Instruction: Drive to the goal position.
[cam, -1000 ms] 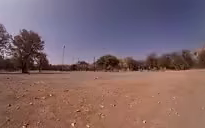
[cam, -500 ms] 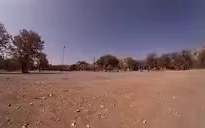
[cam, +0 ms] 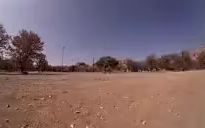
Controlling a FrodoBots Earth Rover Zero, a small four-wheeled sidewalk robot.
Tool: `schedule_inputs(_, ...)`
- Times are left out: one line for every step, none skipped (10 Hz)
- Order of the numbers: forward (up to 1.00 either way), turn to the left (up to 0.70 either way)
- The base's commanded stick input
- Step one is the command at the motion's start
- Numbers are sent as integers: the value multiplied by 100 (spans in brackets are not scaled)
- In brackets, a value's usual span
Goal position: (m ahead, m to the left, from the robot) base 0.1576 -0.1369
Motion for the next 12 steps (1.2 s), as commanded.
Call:
schedule_inputs(50, 0)
schedule_inputs(50, 0)
schedule_inputs(50, 0)
schedule_inputs(50, 0)
schedule_inputs(50, 0)
schedule_inputs(50, 0)
schedule_inputs(28, 0)
schedule_inputs(0, 0)
schedule_inputs(0, 0)
schedule_inputs(0, 0)
schedule_inputs(0, 0)
schedule_inputs(0, 0)
